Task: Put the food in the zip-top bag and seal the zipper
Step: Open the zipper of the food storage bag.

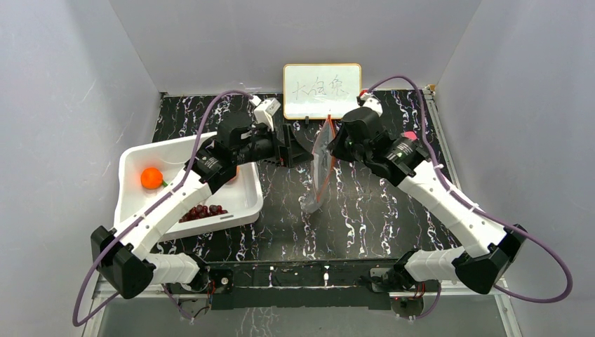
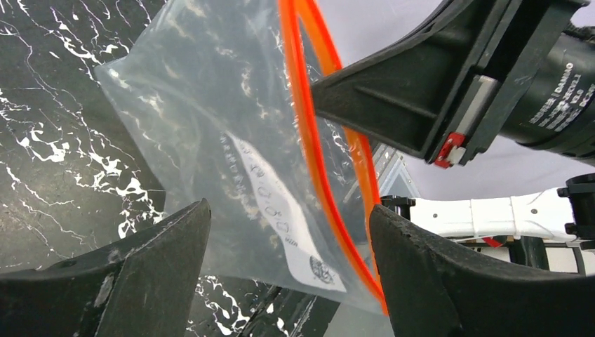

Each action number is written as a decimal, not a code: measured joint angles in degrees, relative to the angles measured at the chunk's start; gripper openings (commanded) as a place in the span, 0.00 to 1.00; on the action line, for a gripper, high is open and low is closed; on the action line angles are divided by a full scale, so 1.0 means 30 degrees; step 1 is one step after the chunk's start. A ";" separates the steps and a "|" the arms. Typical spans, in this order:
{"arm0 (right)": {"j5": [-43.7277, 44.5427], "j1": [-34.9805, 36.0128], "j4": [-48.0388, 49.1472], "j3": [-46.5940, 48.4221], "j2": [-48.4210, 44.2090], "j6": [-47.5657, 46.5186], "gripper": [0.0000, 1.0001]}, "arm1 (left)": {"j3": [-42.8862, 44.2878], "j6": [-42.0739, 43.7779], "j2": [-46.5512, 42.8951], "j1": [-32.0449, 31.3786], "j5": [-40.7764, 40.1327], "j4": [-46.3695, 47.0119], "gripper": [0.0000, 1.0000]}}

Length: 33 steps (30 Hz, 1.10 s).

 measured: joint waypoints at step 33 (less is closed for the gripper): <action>0.4065 0.0911 -0.4794 0.4124 0.1064 -0.1887 0.00 | 0.1384 0.1056 0.1829 -0.0372 -0.7038 -0.4255 0.03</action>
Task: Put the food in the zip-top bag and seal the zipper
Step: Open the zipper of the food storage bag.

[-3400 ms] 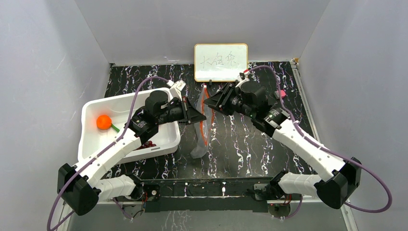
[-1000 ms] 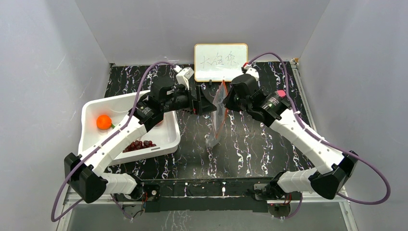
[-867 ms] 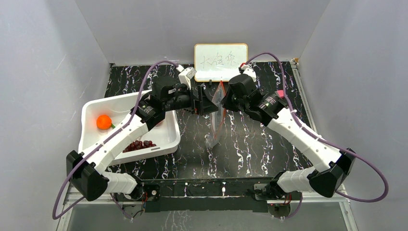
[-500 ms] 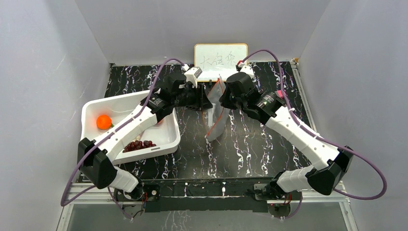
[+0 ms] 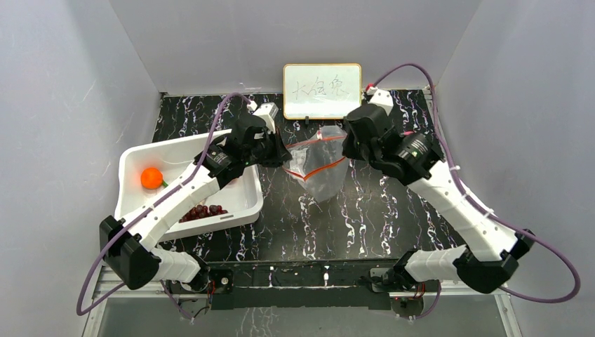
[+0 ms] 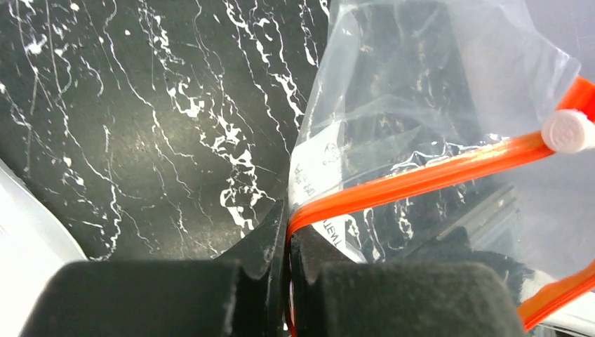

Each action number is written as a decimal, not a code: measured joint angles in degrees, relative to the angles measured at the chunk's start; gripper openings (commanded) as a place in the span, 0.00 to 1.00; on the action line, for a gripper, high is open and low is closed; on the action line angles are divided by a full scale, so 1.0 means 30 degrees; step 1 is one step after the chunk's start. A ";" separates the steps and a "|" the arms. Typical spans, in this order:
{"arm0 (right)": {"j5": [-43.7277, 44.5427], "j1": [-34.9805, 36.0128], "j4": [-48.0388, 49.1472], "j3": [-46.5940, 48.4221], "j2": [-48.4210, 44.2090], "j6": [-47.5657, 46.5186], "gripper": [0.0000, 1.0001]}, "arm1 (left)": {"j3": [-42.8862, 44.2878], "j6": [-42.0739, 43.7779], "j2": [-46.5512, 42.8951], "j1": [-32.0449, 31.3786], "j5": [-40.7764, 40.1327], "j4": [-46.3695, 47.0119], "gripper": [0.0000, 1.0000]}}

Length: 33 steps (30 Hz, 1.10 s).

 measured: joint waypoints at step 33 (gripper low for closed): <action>0.0743 -0.0153 -0.0597 -0.2361 -0.1829 -0.2069 0.00 | 0.0073 0.0408 -0.2769 0.0204 0.2353 -0.1581 0.98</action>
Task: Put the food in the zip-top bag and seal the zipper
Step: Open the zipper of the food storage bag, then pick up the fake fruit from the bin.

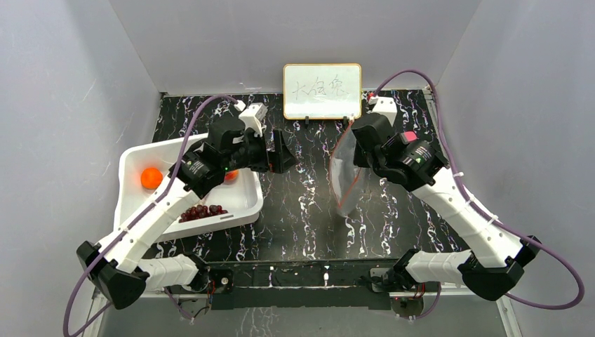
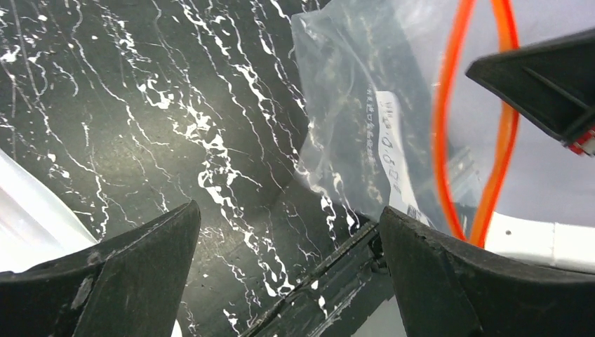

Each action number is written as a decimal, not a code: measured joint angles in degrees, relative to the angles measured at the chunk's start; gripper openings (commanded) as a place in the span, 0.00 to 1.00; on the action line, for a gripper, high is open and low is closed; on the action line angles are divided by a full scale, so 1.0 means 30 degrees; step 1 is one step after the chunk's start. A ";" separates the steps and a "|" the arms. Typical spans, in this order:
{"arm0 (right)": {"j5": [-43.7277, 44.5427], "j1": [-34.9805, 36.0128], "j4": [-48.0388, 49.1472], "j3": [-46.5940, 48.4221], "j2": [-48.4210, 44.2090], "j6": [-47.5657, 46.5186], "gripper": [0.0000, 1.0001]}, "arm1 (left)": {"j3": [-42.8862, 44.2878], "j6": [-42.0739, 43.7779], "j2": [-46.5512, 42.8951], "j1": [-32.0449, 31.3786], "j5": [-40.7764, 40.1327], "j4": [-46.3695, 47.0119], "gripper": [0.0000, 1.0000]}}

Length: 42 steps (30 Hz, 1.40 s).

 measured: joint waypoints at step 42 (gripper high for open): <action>-0.2572 0.0000 0.2055 -0.2841 0.0481 0.0415 0.00 | -0.3949 0.3548 0.2149 0.9340 -0.3286 0.0561 0.85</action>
